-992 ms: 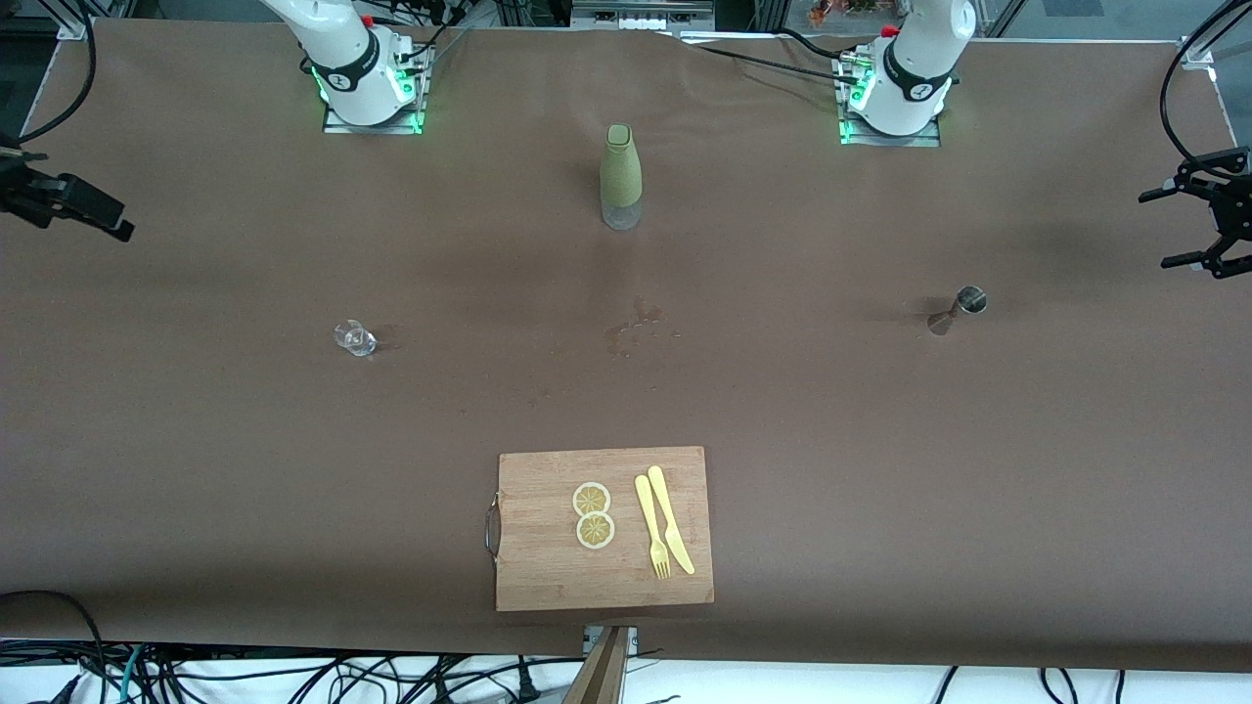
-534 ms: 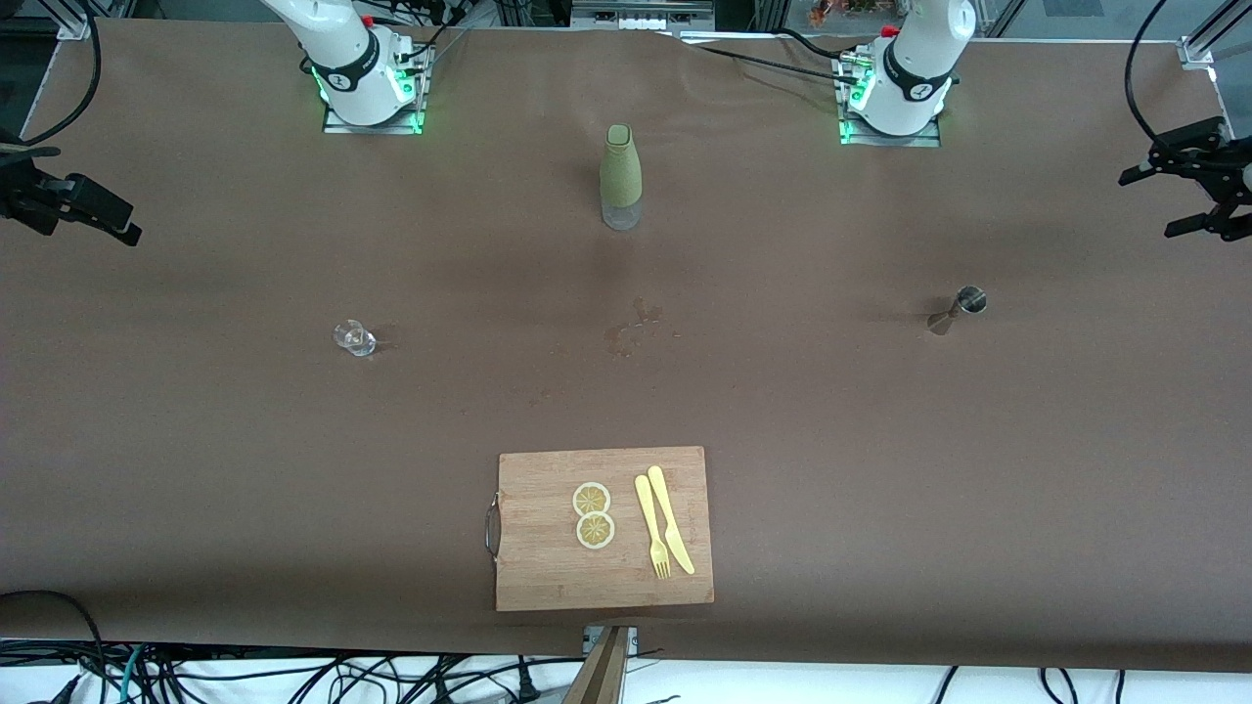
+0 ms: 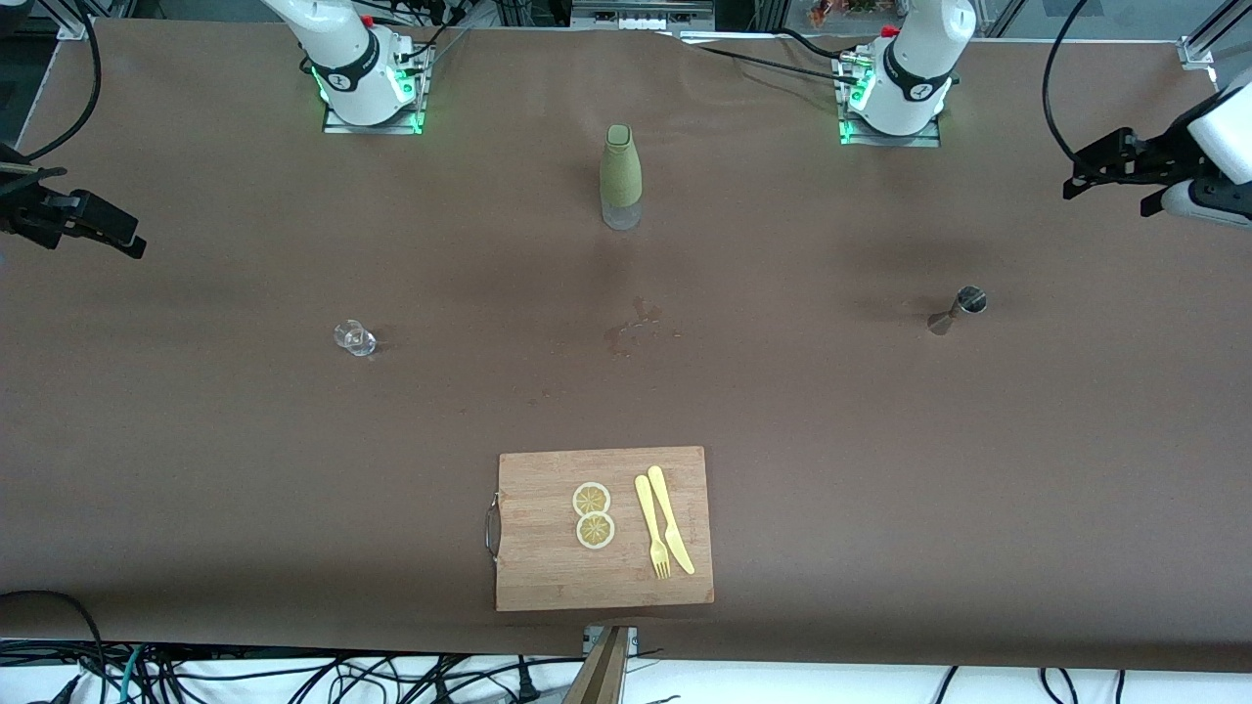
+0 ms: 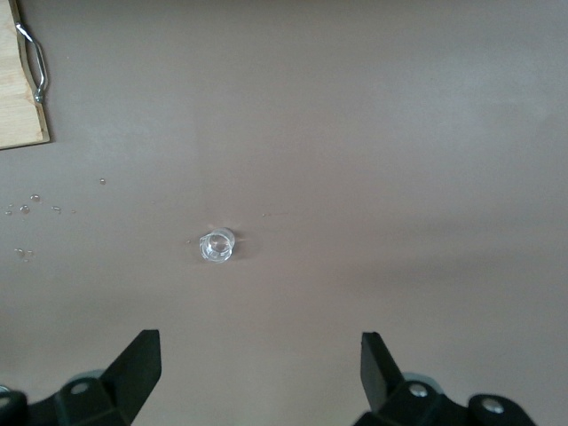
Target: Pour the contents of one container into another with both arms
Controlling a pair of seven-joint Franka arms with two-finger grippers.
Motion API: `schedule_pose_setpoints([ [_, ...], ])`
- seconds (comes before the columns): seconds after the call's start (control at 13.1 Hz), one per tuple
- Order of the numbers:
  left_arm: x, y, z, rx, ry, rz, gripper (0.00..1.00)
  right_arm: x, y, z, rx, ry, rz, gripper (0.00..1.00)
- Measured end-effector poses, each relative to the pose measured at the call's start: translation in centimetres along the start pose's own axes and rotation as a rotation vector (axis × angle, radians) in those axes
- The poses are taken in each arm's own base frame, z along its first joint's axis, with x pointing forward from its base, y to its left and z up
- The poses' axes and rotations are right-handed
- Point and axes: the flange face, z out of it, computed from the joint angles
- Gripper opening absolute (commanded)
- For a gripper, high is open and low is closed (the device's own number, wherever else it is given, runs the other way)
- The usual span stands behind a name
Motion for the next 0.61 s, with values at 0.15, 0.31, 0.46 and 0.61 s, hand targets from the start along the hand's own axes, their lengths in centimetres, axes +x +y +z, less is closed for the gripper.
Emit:
schedule_pose_setpoints([
  [0.15,0.3,1.5,-1.1,0.023,0.032,-0.091,1.00,0.3,0.4,0.1,0.000,-0.004,0.007,1.00],
  [0.31,0.8,2.0,-2.1,0.030,0.084,-0.124,1.00,0.4,0.4,0.3,0.001,-0.008,0.009,1.00],
  [0.46,1.2,1.8,-1.9,0.030,0.098,-0.131,1.00,0.4,0.5,0.2,0.001,-0.006,0.009,1.00],
  [0.61,1.6,1.6,-1.4,0.030,0.092,-0.135,1.00,0.4,0.5,0.2,0.001,-0.006,0.009,1.00],
])
